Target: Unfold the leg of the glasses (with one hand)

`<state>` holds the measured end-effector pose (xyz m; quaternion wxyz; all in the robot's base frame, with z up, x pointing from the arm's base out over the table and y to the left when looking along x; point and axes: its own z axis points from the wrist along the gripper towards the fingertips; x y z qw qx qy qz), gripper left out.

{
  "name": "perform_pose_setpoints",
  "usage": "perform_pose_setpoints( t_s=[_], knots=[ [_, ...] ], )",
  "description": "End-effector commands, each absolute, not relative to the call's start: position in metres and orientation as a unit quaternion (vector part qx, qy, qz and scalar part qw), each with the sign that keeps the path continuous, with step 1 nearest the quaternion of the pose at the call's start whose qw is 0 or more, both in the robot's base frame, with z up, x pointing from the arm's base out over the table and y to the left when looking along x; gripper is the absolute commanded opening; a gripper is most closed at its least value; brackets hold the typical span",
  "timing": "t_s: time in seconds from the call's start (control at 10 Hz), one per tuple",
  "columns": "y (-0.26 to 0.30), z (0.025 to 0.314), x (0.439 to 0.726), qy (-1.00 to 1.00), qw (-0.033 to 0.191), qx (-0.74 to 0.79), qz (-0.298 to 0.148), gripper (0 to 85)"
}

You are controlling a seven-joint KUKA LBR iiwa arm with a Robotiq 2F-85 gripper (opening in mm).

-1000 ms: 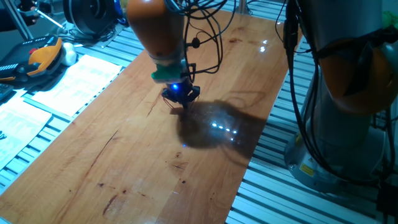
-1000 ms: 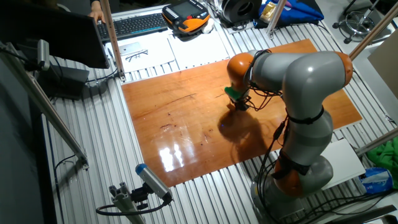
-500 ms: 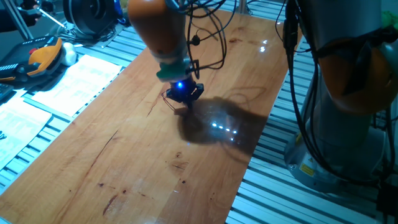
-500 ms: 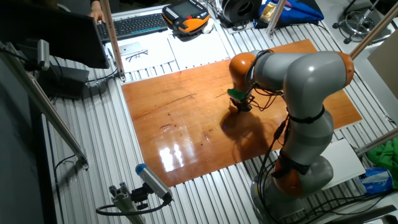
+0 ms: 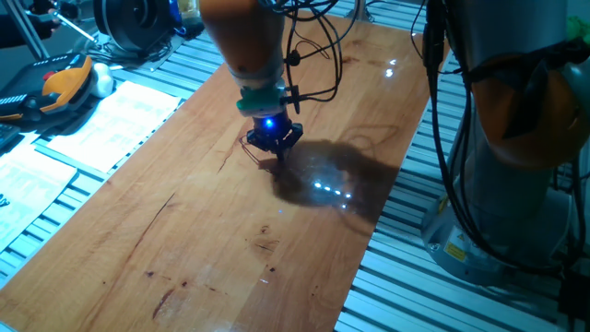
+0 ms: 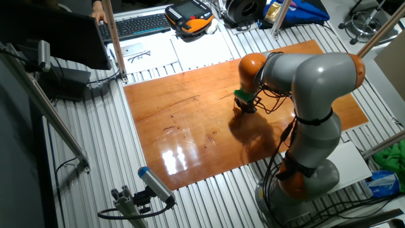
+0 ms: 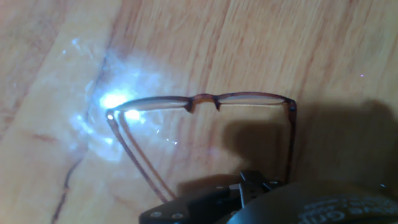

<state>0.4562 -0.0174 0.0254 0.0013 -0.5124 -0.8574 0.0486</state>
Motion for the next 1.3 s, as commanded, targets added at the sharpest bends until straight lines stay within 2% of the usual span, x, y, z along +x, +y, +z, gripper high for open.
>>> perform_pose_setpoints(
  t_s=[0.0,0.3,0.7,1.2],
  knots=[
    [-0.017,0.026,0.459,-0.856,0.001,-0.515,0.045,0.0],
    [-0.011,0.033,0.470,-0.846,0.009,-0.532,0.028,0.0],
    [-0.001,0.030,0.476,-0.842,0.000,-0.539,0.034,0.0],
    [0.011,0.032,0.492,-0.834,0.003,-0.550,0.029,0.0]
  ],
)
